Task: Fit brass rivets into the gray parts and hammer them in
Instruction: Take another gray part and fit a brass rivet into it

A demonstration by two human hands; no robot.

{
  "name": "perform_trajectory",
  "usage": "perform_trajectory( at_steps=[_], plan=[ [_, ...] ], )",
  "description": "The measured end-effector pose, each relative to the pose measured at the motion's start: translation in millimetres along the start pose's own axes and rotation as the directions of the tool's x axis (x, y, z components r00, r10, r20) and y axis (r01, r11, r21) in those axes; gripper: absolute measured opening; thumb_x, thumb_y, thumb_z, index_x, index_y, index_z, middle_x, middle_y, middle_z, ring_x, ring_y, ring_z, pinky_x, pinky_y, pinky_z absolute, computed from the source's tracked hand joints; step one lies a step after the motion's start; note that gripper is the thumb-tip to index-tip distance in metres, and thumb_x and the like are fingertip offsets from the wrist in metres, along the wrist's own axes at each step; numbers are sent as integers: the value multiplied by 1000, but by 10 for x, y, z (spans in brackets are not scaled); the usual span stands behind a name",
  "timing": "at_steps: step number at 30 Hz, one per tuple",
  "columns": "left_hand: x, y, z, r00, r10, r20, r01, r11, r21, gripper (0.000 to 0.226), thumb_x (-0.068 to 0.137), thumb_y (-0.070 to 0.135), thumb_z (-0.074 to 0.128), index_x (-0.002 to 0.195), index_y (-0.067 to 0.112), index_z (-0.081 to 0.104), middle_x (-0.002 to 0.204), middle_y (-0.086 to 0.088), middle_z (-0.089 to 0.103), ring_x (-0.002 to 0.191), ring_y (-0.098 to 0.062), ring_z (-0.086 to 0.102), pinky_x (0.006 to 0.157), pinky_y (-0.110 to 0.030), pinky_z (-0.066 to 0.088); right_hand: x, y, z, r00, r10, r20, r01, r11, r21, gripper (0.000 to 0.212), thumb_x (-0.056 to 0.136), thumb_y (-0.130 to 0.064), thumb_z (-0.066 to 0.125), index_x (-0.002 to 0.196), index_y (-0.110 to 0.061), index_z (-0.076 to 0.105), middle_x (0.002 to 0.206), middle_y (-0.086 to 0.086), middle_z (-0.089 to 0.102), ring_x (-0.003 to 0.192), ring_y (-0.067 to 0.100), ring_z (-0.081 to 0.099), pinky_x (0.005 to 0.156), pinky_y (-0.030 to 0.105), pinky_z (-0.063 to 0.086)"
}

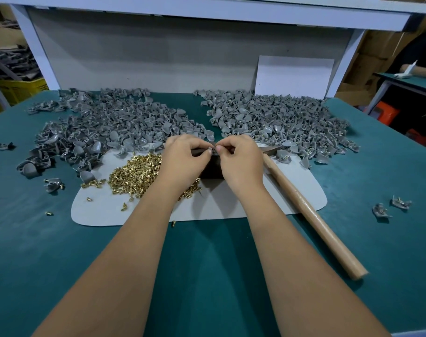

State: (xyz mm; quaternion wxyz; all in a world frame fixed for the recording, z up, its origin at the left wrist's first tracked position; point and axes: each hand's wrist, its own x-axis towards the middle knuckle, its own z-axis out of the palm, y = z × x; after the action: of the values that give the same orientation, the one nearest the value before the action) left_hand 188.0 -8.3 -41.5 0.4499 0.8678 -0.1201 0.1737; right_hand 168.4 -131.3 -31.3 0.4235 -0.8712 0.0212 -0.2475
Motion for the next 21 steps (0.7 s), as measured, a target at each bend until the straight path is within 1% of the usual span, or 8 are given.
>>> perform_trajectory(
  at_steps=[5,7,11,14,18,21],
  plan=[
    [9,-9,1,1000,-1,10,1,1000,-23,15,89,14,67,100,17,78,106,-4,69,117,-31,53,106,-46,40,11,-16,12,999,-25,-29,23,996,-84,9,87,-19,64,84,-22,72,83,-9,49,88,22,57,86,44,45],
    [13,-16,-4,1000,2,19,-1,999,-39,16,89,13,67,101,16,78,107,-5,69,117,-31,53,106,-47,40,14,-19,22,999,-22,-38,19,995,-99,8,87,-19,64,84,-21,72,83,-9,49,88,22,57,87,43,44],
    [22,-29,-3,999,-1,32,2,999,-49,16,90,13,67,102,16,77,108,-5,68,118,-32,53,107,-47,40,25,-16,5,1000,2,-8,-3,999,-53,9,87,-19,65,81,-22,70,77,-14,45,89,21,57,90,44,43],
    [22,-31,5,1000,-8,28,10,998,-58,16,90,12,67,101,16,78,106,-2,67,118,-32,53,107,-47,40,27,-12,-22,1000,5,22,-4,1000,-20,16,86,-18,66,74,-28,63,74,-17,44,88,20,57,91,45,42],
    [26,-33,-6,999,8,35,-5,996,-90,14,89,11,69,100,14,78,98,1,67,115,-31,56,106,-48,41,37,-7,-26,1000,3,22,-3,1000,-19,9,86,-19,67,78,-24,70,73,-17,46,87,19,57,91,45,43],
    [43,-45,-6,998,27,56,-23,997,-68,14,89,11,69,100,14,78,102,-2,69,115,-32,56,105,-49,41,44,9,-23,1000,7,12,-7,1000,-22,9,86,-18,66,81,-21,72,72,-17,46,85,18,57,90,44,43]
  ],
)
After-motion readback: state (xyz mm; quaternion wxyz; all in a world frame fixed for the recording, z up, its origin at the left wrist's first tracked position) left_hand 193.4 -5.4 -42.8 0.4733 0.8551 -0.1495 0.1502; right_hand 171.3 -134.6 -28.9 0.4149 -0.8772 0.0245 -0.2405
